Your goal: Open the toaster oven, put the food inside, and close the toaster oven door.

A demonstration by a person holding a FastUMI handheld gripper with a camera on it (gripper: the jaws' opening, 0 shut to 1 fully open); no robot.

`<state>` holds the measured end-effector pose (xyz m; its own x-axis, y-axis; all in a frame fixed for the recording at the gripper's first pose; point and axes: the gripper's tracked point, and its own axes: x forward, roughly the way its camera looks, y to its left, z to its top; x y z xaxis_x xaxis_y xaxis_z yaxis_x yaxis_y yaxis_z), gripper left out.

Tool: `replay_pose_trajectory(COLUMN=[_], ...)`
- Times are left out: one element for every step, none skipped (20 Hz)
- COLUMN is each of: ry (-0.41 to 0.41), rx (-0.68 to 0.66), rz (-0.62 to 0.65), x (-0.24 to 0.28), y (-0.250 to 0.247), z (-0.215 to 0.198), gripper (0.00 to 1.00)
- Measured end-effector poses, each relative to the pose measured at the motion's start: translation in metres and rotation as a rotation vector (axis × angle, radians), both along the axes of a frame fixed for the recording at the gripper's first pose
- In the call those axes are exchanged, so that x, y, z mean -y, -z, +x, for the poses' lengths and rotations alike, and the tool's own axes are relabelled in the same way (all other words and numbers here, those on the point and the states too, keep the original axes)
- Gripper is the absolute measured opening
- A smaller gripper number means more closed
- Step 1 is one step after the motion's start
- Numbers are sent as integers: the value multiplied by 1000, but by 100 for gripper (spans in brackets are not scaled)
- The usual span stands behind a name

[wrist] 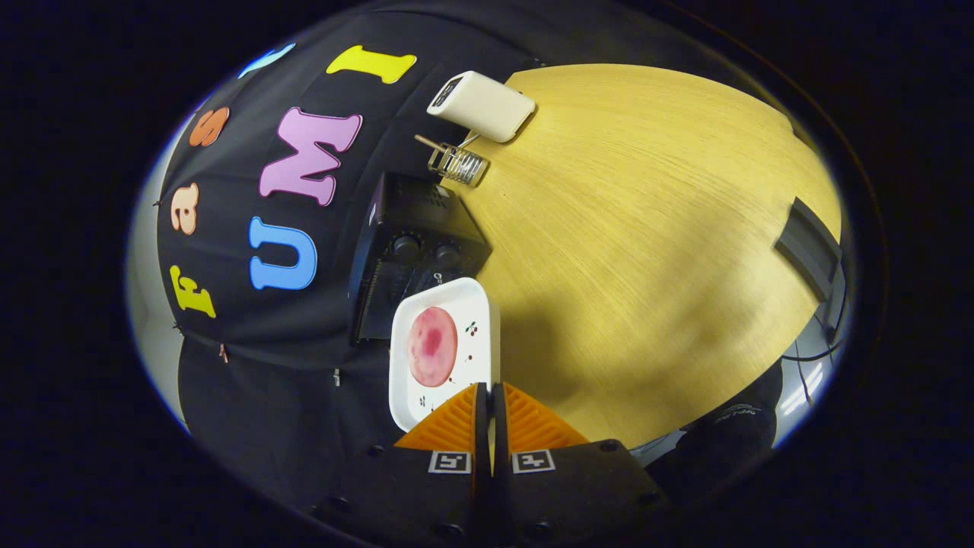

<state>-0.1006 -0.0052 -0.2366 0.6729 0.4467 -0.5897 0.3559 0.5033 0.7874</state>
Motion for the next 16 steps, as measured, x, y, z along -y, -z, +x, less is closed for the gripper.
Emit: replay_pose_trajectory(ry=[-7,-15,-21,-27,-32,-35,-36,-33,-31,-27,-21,-19,-14,-7,-1,7], rx=[7,9,13,18,24,27,27,24,19,17,17,16,15,13,13,8], rz=[5,7,11,10,7,3,1,1,0,-13,-27,-30,-28,-25,-24,-26], x=[-10,-20,-29,-38,-46,-53,-61,-68,-75,-82,-88,-95,-102,-110,-117,-123], y=[-1,-3,-5,-7,-8,-8,-8,-7,-4,0,4,6,9,12,15,19], z=[7,14,21,29,36,43,51,58,67,76,85,92,100,109,118,127], gripper=[5,5,5,5,5,5,5,5,5,5,5,5,5,5,5,5])
